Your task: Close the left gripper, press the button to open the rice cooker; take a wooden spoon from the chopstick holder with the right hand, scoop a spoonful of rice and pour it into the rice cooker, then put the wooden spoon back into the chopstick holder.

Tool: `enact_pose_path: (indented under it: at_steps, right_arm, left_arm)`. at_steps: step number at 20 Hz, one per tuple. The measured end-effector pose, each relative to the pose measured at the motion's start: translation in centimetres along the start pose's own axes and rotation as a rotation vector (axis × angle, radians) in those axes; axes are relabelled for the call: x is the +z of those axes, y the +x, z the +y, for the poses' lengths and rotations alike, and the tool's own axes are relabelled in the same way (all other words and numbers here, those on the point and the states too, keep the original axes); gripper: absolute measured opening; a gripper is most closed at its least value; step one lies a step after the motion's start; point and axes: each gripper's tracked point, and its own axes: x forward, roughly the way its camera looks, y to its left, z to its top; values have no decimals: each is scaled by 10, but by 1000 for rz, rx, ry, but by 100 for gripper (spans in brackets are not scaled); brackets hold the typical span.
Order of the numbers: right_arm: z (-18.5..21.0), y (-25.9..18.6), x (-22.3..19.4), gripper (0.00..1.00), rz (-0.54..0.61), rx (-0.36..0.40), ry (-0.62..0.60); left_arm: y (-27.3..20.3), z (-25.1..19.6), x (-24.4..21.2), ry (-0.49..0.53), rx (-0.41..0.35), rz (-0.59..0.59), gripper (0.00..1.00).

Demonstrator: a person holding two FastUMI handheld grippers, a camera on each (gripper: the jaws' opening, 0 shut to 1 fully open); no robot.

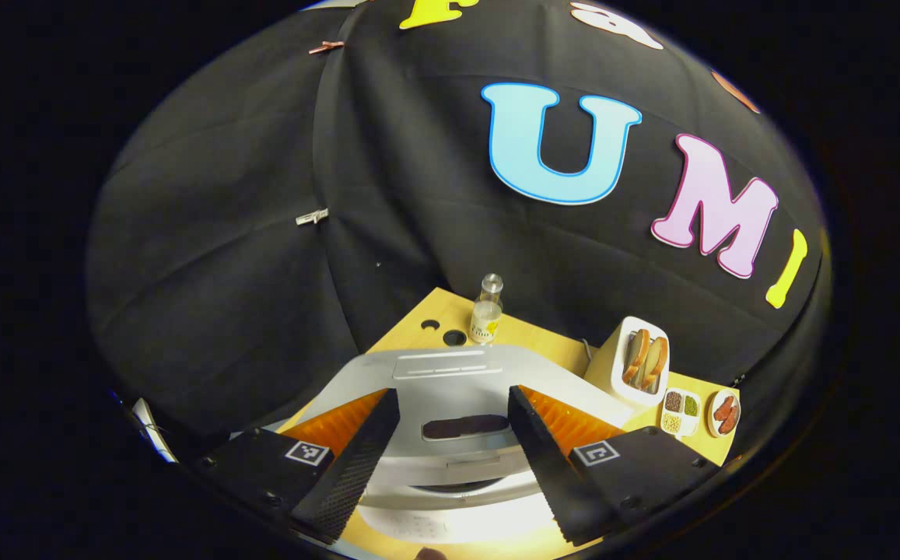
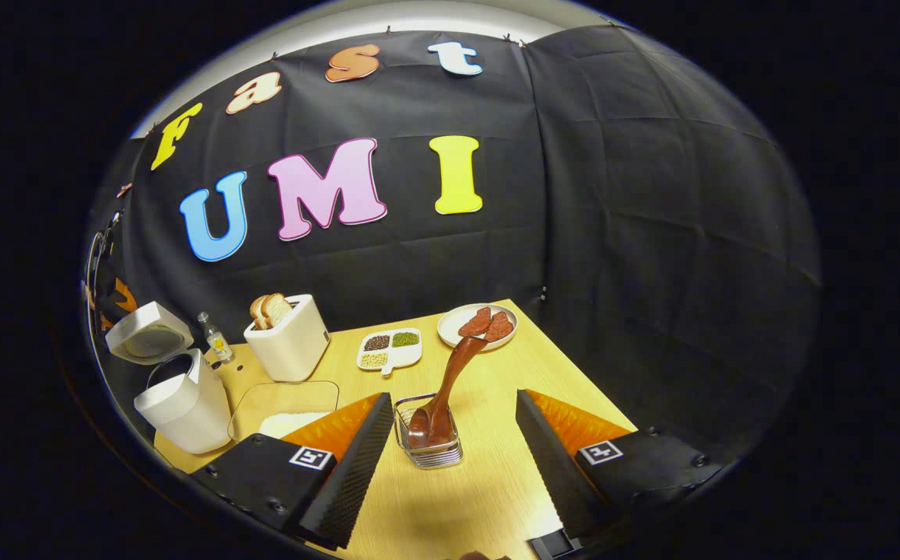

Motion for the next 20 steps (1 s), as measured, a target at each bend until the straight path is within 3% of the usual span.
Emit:
enact_pose_path:
  at_steps: [10,20]
  right_arm:
    - [-3,20,-8,99,49,92,-49]
    - [-11,32,-22,99,93,179,-61]
  left_arm:
    - [18,-7,-96,31,46,36,99]
    - [32,-20,-120,65,64,-21,100]
